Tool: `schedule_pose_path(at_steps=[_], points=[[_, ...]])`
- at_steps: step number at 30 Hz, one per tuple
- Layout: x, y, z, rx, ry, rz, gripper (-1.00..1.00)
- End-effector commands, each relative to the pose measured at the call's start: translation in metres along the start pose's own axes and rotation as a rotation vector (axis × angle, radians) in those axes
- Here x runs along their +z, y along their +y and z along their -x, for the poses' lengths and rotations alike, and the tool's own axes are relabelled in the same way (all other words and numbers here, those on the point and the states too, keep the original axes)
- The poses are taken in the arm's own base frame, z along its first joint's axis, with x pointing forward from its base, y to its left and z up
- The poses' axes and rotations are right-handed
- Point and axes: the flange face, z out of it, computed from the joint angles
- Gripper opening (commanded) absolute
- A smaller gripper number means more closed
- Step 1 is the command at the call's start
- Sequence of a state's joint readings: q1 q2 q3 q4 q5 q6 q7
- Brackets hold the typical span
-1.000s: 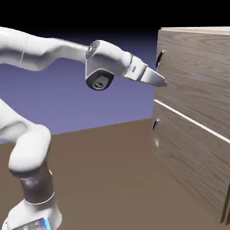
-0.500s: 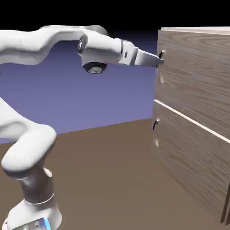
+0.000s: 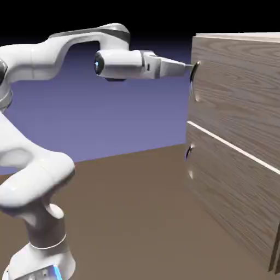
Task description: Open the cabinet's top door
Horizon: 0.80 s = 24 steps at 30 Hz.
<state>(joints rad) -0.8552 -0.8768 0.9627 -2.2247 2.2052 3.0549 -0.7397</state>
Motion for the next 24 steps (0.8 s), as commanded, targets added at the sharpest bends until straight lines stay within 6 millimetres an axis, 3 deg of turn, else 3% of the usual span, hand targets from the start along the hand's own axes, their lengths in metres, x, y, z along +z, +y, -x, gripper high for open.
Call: schedule_pose_path(at_steps=[1, 16, 17, 22, 23, 24], points=[[0.003, -0.002, 0.006, -0.001, 0.003, -0.006, 0.00], [0.055, -0.006, 0.123, -0.001, 0.016, -0.047, 0.00], [0.055, -0.006, 0.123, -0.001, 0.016, -0.047, 0.00], [0.104, -0.008, 0.122, -0.001, 0.016, -0.047, 0.00], [0.105, -0.008, 0.122, -0.001, 0.016, -0.047, 0.00], [0.105, -0.008, 0.122, -0.001, 0.016, -0.047, -1.00]])
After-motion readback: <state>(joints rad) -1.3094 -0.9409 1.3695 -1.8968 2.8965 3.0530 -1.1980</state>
